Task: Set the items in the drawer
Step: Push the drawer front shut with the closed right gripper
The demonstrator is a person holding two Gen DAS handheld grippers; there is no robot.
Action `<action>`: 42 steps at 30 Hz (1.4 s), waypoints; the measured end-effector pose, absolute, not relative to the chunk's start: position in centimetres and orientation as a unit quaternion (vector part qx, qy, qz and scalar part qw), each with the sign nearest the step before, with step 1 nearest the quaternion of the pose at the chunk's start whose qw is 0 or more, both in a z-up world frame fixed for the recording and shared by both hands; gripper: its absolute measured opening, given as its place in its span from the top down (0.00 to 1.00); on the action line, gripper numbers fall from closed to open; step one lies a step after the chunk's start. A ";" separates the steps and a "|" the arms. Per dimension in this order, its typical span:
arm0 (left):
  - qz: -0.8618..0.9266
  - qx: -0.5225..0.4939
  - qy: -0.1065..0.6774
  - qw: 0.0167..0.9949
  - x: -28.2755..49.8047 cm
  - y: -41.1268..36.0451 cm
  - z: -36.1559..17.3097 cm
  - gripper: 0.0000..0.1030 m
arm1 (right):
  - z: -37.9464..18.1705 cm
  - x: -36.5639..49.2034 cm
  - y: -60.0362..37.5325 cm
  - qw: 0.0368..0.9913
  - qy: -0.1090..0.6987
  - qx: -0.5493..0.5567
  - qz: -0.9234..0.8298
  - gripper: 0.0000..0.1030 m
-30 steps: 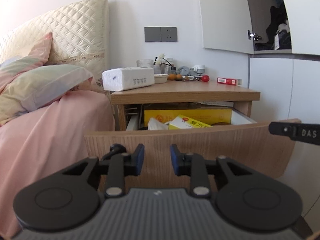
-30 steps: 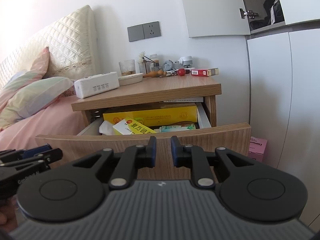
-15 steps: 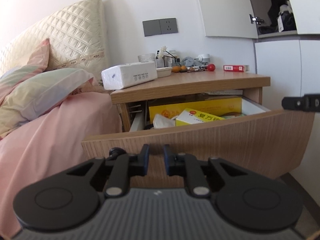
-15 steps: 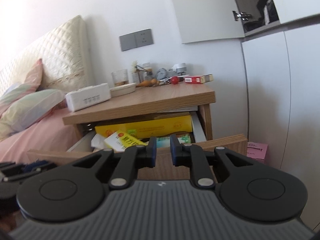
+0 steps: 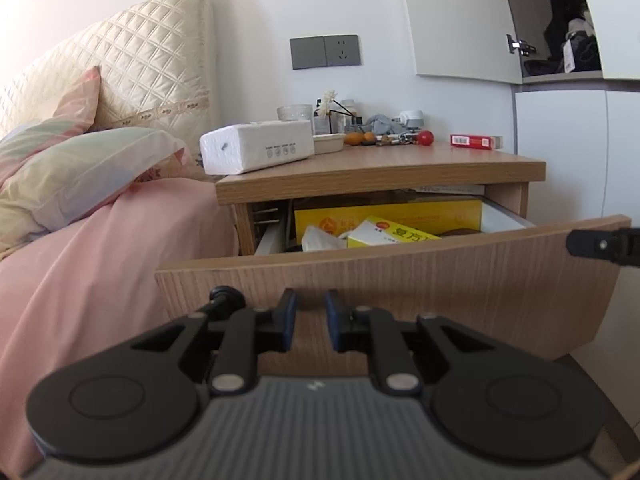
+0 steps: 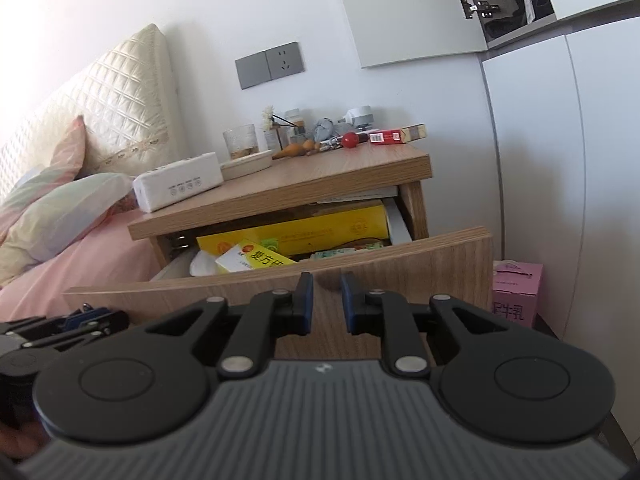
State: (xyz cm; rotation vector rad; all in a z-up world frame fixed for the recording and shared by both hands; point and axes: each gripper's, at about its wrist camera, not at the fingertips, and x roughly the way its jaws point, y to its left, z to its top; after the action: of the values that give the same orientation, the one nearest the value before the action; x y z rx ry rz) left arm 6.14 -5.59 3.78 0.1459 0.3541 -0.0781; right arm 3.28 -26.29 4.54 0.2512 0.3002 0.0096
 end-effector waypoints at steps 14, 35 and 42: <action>-0.041 0.069 0.191 0.978 9.3 -6.3 3.8 0.83 | 4.7 6.0 -26.0 0.981 0.147 0.124 -0.018 0.82; -0.042 0.105 0.186 0.976 16.0 -8.1 3.0 0.78 | 3.5 12.5 -26.3 0.985 0.122 0.113 -0.036 0.82; -0.053 0.103 0.186 0.976 18.1 -8.7 2.4 0.77 | 3.3 14.5 -26.8 0.984 0.116 0.126 -0.040 0.82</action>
State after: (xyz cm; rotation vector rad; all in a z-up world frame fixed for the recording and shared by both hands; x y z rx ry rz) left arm 18.07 -8.71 2.44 0.2081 0.3760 -0.1072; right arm 14.52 -26.80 3.31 0.2526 0.2340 -0.0810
